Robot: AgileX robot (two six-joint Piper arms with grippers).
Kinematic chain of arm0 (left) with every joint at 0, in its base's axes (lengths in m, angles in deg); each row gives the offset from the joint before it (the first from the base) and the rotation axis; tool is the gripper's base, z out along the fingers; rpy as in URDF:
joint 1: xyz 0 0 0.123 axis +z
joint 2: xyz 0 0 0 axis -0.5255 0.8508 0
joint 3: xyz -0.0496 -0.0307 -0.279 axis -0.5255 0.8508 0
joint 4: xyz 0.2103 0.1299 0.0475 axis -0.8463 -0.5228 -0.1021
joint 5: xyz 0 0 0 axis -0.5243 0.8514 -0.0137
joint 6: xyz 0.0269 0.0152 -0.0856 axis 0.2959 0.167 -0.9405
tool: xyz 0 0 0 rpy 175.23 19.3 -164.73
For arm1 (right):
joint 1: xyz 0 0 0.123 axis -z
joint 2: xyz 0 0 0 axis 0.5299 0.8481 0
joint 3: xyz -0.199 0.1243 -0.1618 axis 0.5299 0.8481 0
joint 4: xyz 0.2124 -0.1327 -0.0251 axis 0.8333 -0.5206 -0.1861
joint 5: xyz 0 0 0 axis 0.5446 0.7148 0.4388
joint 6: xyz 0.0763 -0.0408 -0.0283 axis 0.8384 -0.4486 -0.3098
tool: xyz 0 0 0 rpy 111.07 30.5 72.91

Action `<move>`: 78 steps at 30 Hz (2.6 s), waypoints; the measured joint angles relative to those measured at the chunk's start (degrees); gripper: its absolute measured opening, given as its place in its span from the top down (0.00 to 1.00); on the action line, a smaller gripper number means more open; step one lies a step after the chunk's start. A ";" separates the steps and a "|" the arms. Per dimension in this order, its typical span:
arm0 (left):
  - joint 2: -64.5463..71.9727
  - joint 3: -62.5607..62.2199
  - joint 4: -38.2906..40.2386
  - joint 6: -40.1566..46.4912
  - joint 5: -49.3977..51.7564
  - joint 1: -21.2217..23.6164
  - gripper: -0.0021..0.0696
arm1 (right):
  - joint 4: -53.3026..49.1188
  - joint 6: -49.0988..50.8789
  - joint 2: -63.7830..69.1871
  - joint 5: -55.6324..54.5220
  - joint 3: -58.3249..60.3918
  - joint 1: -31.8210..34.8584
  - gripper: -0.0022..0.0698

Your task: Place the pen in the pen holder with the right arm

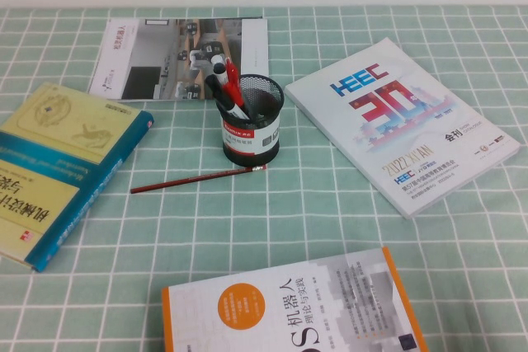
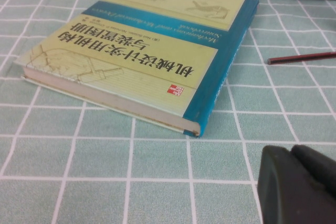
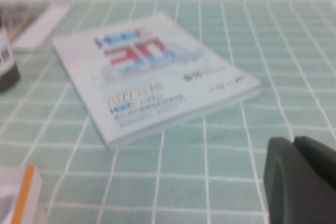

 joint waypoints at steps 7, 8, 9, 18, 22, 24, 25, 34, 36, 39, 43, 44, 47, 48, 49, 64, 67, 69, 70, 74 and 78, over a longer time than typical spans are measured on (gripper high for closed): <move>0.00 0.00 0.00 0.00 0.00 0.00 0.98 | 1.63 0.00 -11.74 8.79 0.20 0.10 1.00; 0.00 0.00 0.00 0.00 0.00 0.00 0.98 | 1.67 0.00 -12.19 9.90 0.20 0.10 1.00; 0.00 0.00 0.00 0.00 0.00 0.00 0.98 | 1.77 0.00 -12.27 10.45 0.20 0.10 1.00; 0.00 0.00 0.00 0.00 0.00 0.00 0.98 | 1.94 0.00 -12.39 13.27 0.29 0.10 1.00; 0.00 0.00 0.00 0.00 0.00 0.00 0.98 | 4.35 -1.53 -12.39 16.10 0.29 0.10 1.00; 0.00 0.00 0.00 0.00 0.00 0.00 0.98 | 5.48 -4.20 -12.39 16.43 0.29 0.10 1.00; 0.00 0.00 0.00 0.00 0.00 0.00 0.98 | 5.89 -5.53 -12.39 16.56 0.29 0.10 1.00; 0.00 0.00 0.00 0.00 0.00 0.00 0.98 | 8.12 -9.78 -12.39 16.80 0.29 0.10 1.00; 0.00 0.00 0.00 0.00 0.00 0.00 0.98 | 8.11 -9.91 -12.39 16.80 0.29 0.10 1.00; 0.00 0.00 0.00 0.00 0.00 0.00 0.98 | 8.11 -9.91 -12.39 16.80 0.29 0.10 1.00; 0.00 0.00 0.00 0.00 0.00 0.00 0.98 | 8.24 -10.00 -12.39 16.80 0.29 0.10 1.00; 0.00 0.00 0.00 0.00 0.00 0.00 0.98 | 8.24 -10.00 -12.39 16.80 0.29 0.10 1.00; 0.00 0.00 0.00 0.00 0.00 0.00 0.98 | 8.35 -10.00 -12.39 16.80 0.29 0.10 1.00; 0.00 0.00 0.00 0.00 0.00 0.00 0.98 | 8.35 -10.00 -12.39 16.80 0.29 0.10 1.00; 0.00 0.00 0.00 0.00 0.00 0.00 0.98 | 8.35 -10.00 -12.39 16.80 0.29 0.10 1.00; 0.00 0.00 0.00 0.00 0.00 0.00 0.98 | 8.35 -10.12 -12.39 16.80 0.29 0.10 1.00; 0.00 0.00 0.00 0.00 0.00 0.00 0.98 | 8.35 -10.12 -12.39 16.80 0.29 0.10 1.00; 0.00 0.00 0.00 0.00 0.00 0.00 0.98 | 8.35 -10.12 -12.39 16.80 0.29 0.10 1.00; 0.00 0.00 0.00 0.00 0.00 0.00 0.98 | 8.35 -10.12 -12.39 16.80 0.29 0.10 1.00; 0.00 0.00 0.00 0.00 0.00 0.00 0.98 | 8.35 -10.12 -12.39 16.80 0.29 0.10 1.00; 0.00 0.00 0.00 0.00 0.00 0.00 0.98 | 8.35 -10.12 -12.39 16.80 0.29 0.10 1.00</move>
